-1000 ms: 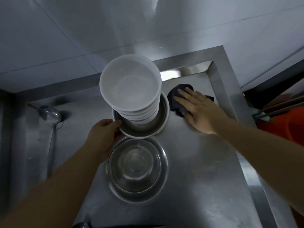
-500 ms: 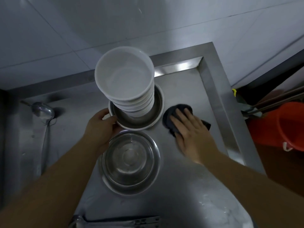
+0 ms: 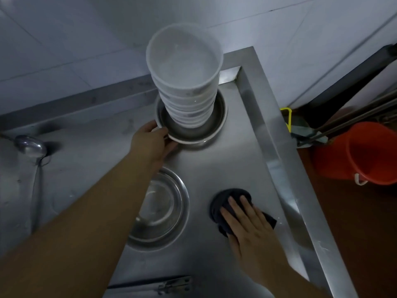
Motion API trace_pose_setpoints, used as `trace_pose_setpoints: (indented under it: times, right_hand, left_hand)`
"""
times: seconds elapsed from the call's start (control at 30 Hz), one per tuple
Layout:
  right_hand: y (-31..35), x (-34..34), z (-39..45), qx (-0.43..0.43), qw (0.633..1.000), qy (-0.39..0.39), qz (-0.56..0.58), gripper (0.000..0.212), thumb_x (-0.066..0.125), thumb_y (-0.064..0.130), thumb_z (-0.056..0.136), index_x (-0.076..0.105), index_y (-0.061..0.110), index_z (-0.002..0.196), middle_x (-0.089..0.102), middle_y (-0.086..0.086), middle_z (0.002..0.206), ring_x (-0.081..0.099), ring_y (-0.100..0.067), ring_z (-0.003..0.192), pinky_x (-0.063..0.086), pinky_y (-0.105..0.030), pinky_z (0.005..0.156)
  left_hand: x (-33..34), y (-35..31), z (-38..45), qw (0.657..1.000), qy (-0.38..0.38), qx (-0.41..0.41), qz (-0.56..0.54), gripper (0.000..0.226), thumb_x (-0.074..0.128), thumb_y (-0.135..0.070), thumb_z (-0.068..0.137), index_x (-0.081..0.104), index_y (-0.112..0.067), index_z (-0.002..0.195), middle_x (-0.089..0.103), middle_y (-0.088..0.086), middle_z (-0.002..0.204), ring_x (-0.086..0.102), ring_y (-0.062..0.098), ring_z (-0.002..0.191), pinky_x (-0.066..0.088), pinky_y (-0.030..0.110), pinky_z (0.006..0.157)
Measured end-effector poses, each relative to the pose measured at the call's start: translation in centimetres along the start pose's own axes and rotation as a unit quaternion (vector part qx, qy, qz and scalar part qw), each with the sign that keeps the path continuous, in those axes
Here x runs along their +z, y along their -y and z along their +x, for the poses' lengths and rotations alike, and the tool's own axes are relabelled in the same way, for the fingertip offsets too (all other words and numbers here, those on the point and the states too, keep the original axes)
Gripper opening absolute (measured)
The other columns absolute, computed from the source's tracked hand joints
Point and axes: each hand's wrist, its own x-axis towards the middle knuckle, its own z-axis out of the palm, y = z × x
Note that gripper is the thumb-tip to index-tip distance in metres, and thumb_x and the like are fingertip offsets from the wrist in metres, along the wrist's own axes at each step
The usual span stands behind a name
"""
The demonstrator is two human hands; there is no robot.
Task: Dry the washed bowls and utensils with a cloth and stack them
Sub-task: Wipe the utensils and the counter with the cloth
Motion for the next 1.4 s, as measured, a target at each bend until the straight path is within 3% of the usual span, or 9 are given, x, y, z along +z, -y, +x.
trace_pose_setpoints:
  times: [0.33, 0.47, 0.63, 0.73, 0.83, 0.97, 1.13, 1.3, 1.4]
  right_hand:
    - [0.4, 0.6, -3.5, 0.002, 1.0, 0.009, 0.011, 0.074, 0.053, 0.039, 0.101, 0.021, 0.033, 0.167, 0.022, 0.003, 0.175, 0.021, -0.027, 0.161, 0.029, -0.048, 0.121]
    - [0.2, 0.5, -4.6, 0.004, 1.0, 0.009, 0.028, 0.073, 0.051, 0.039, 0.101, 0.021, 0.034, 0.167, 0.024, 0.003, 0.174, 0.024, -0.027, 0.16, 0.03, -0.048, 0.12]
    - [-1.8, -0.5, -4.2, -0.056, 0.998, 0.028, 0.02, 0.071, 0.049, 0.038, 0.102, 0.02, 0.03, 0.167, 0.018, 0.001, 0.176, 0.021, -0.029, 0.161, 0.034, -0.051, 0.12]
    - [-2.4, -1.8, -0.3, 0.036, 0.999, 0.009, 0.03, 0.062, 0.043, 0.035, 0.104, 0.036, 0.018, 0.163, 0.029, -0.011, 0.172, 0.028, -0.039, 0.157, 0.04, -0.06, 0.117]
    - [-0.3, -1.8, 2.3, 0.136, 0.99, 0.02, 0.042, 0.063, 0.039, 0.034, 0.104, 0.034, 0.013, 0.163, 0.027, -0.017, 0.171, 0.023, -0.043, 0.158, 0.028, -0.059, 0.123]
    - [2.3, 0.3, -1.8, 0.005, 0.999, 0.053, 0.013, 0.063, 0.034, 0.036, 0.107, 0.029, 0.015, 0.165, 0.022, -0.014, 0.173, 0.021, -0.042, 0.159, 0.03, -0.06, 0.123]
    - [3.8, 1.4, -10.4, -0.094, 0.989, 0.116, 0.019, 0.059, 0.028, 0.041, 0.109, 0.032, 0.022, 0.165, 0.022, -0.005, 0.174, 0.021, -0.034, 0.16, 0.042, -0.057, 0.117]
    - [5.5, 1.5, -13.2, -0.099, 0.987, 0.121, 0.044, 0.062, 0.036, 0.04, 0.106, 0.022, 0.033, 0.166, 0.009, 0.009, 0.177, 0.016, -0.024, 0.161, 0.037, -0.043, 0.119]
    - [5.1, 1.0, -12.4, -0.141, 0.98, 0.141, 0.027, 0.068, 0.042, 0.035, 0.102, 0.021, 0.034, 0.167, 0.021, 0.003, 0.175, 0.023, -0.028, 0.16, 0.036, -0.046, 0.121]
  left_hand:
    - [6.4, 0.9, -0.5, 0.999, 0.007, -0.026, -0.024, 0.04, 0.048, 0.008, 0.102, 0.062, -0.007, 0.137, 0.073, 0.014, 0.123, 0.075, 0.026, 0.102, 0.067, 0.039, 0.075]
    - [5.9, 2.0, -2.4, 1.0, -0.008, -0.018, 0.004, 0.034, 0.056, 0.0, 0.103, 0.059, -0.006, 0.136, 0.074, 0.013, 0.102, 0.072, 0.021, 0.084, 0.066, 0.037, 0.076]
    - [-1.5, 5.8, -8.6, 0.985, -0.025, 0.041, 0.167, 0.019, 0.064, -0.01, 0.1, 0.067, -0.02, 0.117, 0.075, 0.011, 0.093, 0.072, 0.025, 0.084, 0.061, 0.052, 0.095]
    - [-8.5, 7.3, -12.9, 0.964, -0.061, 0.057, 0.251, 0.016, 0.061, -0.016, 0.103, 0.069, -0.03, 0.105, 0.077, 0.004, 0.097, 0.077, 0.024, 0.084, 0.062, 0.052, 0.091]
    - [-15.3, 8.5, -16.8, 0.941, -0.118, 0.068, 0.309, 0.017, 0.059, -0.015, 0.104, 0.067, -0.029, 0.109, 0.075, 0.002, 0.098, 0.075, 0.022, 0.083, 0.063, 0.053, 0.089]
    - [-22.8, 10.1, -21.9, 0.9, -0.167, 0.051, 0.399, 0.019, 0.059, -0.022, 0.103, 0.066, -0.031, 0.118, 0.075, -0.01, 0.099, 0.073, 0.018, 0.089, 0.062, 0.052, 0.086]
    - [-26.9, 12.0, -25.5, 0.893, -0.188, 0.038, 0.407, 0.016, 0.062, -0.028, 0.101, 0.068, -0.041, 0.109, 0.076, -0.01, 0.09, 0.073, 0.012, 0.08, 0.063, 0.047, 0.081]
    - [-28.2, 13.4, -26.6, 0.906, -0.13, 0.032, 0.403, 0.022, 0.062, -0.022, 0.101, 0.066, -0.044, 0.1, 0.075, -0.006, 0.091, 0.072, 0.015, 0.077, 0.063, 0.046, 0.073]
    - [-29.0, 13.6, -27.2, 0.899, -0.074, 0.043, 0.43, 0.021, 0.062, -0.023, 0.101, 0.066, -0.044, 0.102, 0.075, -0.015, 0.093, 0.071, 0.008, 0.081, 0.062, 0.041, 0.074]
